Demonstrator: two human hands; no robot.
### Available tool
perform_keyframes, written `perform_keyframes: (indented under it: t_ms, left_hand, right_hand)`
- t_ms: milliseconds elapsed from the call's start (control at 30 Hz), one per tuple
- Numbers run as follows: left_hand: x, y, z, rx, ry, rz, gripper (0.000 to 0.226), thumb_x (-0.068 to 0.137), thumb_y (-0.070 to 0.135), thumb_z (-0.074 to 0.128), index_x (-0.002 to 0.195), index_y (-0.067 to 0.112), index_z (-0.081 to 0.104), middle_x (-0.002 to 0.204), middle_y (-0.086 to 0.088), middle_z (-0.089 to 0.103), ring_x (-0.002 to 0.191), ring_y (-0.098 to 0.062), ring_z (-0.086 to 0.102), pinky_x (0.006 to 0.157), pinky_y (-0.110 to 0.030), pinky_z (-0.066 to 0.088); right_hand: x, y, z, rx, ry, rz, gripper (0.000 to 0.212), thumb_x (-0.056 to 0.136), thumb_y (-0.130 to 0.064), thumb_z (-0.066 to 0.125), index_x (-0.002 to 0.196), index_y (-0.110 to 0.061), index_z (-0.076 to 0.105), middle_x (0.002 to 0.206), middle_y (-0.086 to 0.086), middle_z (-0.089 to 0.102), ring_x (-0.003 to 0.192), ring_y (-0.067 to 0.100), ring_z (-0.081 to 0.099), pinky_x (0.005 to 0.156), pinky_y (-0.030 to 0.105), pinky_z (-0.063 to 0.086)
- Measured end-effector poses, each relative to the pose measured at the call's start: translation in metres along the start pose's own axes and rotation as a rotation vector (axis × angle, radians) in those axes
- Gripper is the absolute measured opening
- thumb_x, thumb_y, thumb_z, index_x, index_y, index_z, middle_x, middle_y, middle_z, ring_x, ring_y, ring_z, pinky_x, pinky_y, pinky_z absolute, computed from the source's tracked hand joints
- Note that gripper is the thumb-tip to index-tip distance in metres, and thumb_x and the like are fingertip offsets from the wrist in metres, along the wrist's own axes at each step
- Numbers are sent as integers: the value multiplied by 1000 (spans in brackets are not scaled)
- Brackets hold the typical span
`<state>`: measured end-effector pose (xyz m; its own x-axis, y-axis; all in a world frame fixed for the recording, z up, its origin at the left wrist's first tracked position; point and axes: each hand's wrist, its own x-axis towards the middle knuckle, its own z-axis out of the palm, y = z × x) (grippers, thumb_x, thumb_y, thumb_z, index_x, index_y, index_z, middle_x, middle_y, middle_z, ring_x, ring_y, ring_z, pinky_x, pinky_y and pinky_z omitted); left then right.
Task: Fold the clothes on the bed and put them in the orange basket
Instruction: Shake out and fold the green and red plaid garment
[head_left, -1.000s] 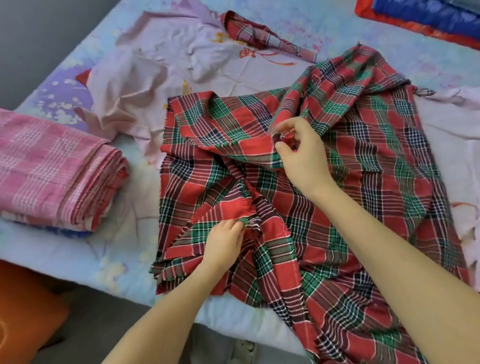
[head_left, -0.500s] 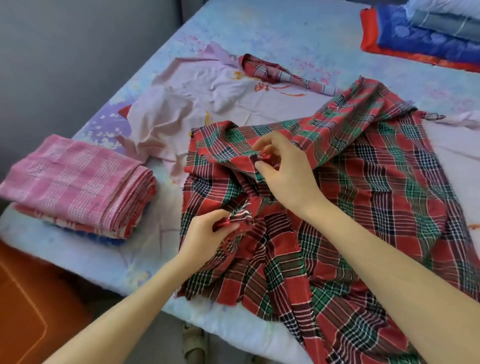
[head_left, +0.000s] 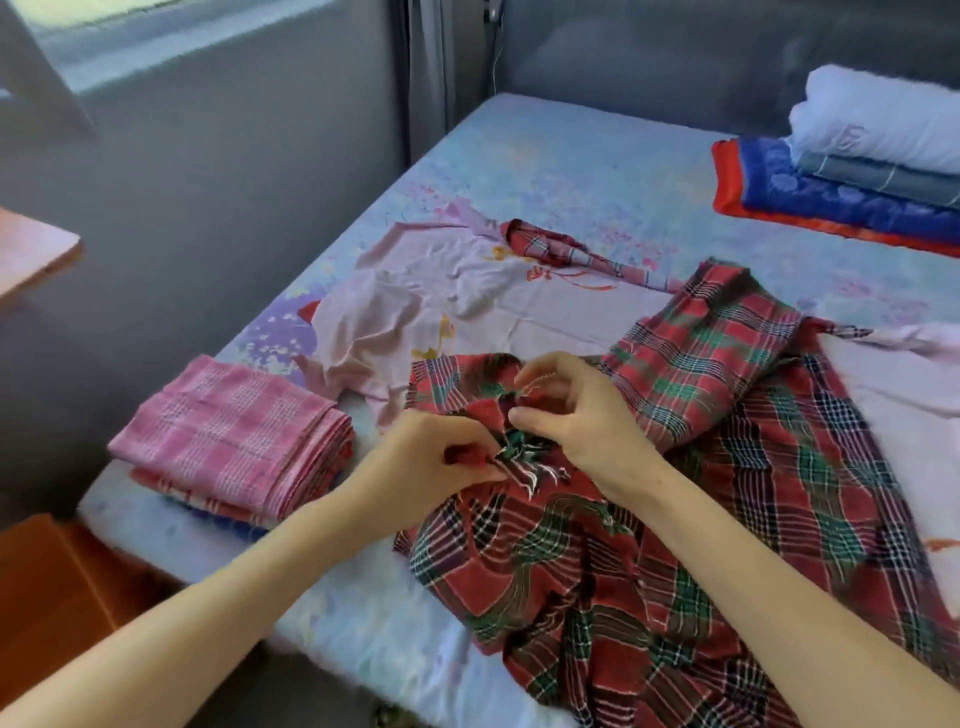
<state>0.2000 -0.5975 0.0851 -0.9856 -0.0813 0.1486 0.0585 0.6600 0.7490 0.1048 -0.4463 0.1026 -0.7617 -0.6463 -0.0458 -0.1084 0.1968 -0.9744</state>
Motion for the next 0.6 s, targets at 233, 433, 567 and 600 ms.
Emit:
perform_keyframes:
  t_ms: [233, 433, 567, 600]
  left_hand:
    - [8, 28, 13, 178, -89, 233, 24, 77, 34, 64, 81, 12, 72, 65, 2, 68, 68, -9, 56, 58, -9, 37]
    - [23, 49, 22, 260, 84, 134, 22, 62, 30, 80, 65, 15, 64, 56, 7, 60, 49, -6, 46, 48, -9, 29]
    - [35, 63, 22, 200, 54, 152, 21, 62, 27, 82, 66, 15, 66, 56, 13, 55, 47, 1, 39, 58, -3, 35]
    - [40, 68, 20, 179, 30, 148, 21, 64, 26, 82, 68, 14, 66, 57, 15, 53, 49, 4, 41, 58, -5, 36]
  right_hand:
    - [-21, 10, 0, 170, 102, 53, 23, 79, -2, 70, 94, -15, 59, 84, 14, 67, 77, 20, 65, 77, 33, 55]
    - [-35, 4, -18, 287, 163, 54, 25, 79, 0, 69, 98, -12, 58, 86, 22, 66, 88, 36, 67, 83, 40, 55]
    - [-40, -6, -36, 196, 119, 31, 23, 82, 0, 67, 98, -15, 59, 86, 15, 70, 87, 32, 68, 85, 42, 55]
    - [-41, -8, -41, 160, 100, 23, 23, 83, 1, 64, 98, -16, 59, 87, 10, 72, 86, 30, 69, 83, 39, 55]
